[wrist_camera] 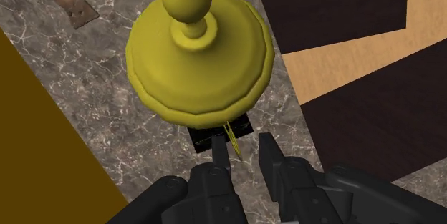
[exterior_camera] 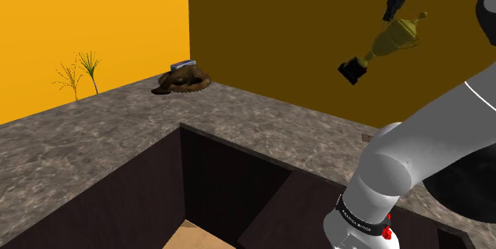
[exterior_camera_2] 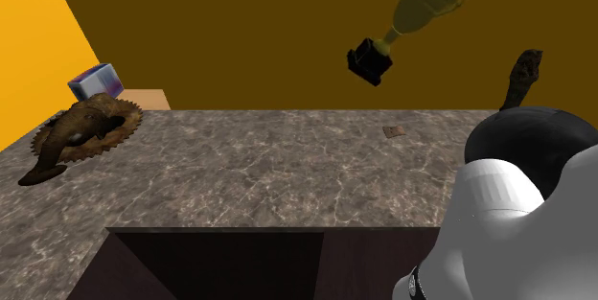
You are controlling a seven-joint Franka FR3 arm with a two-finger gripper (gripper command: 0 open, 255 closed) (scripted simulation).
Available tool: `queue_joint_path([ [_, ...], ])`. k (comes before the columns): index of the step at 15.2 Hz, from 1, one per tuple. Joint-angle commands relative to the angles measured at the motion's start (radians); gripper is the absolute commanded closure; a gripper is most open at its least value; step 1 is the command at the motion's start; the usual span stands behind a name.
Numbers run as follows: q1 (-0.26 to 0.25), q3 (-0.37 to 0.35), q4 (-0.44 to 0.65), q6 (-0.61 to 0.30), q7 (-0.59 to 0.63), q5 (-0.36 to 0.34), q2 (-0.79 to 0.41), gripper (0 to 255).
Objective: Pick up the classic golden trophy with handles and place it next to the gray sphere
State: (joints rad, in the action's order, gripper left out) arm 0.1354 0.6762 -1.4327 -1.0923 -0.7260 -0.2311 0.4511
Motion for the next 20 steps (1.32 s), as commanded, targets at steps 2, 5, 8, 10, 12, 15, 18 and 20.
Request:
queue_joint_path([
  [2, 0.015, 0.036, 0.002, 0.015, -0.065, -0.037, 0.03, 255],
  [5, 0.02, 0.089, 0.028, 0.034, -0.141, -0.071, 0.042, 255],
  [8, 0.018, 0.153, 0.066, 0.051, -0.222, -0.102, 0.044, 255],
  [10, 0.01, 0.205, 0.099, 0.063, -0.28, -0.121, 0.04, 255],
  [12, -0.004, 0.264, 0.138, 0.073, -0.341, -0.137, 0.031, 255],
  [15, -0.046, 0.377, 0.21, 0.089, -0.437, -0.159, 0.01, 255],
  [18, -0.041, 0.396, 0.186, 0.068, -0.462, -0.182, 0.032, 255],
  [20, -0.009, 0.36, 0.127, 0.04, -0.445, -0.192, 0.061, 255],
])
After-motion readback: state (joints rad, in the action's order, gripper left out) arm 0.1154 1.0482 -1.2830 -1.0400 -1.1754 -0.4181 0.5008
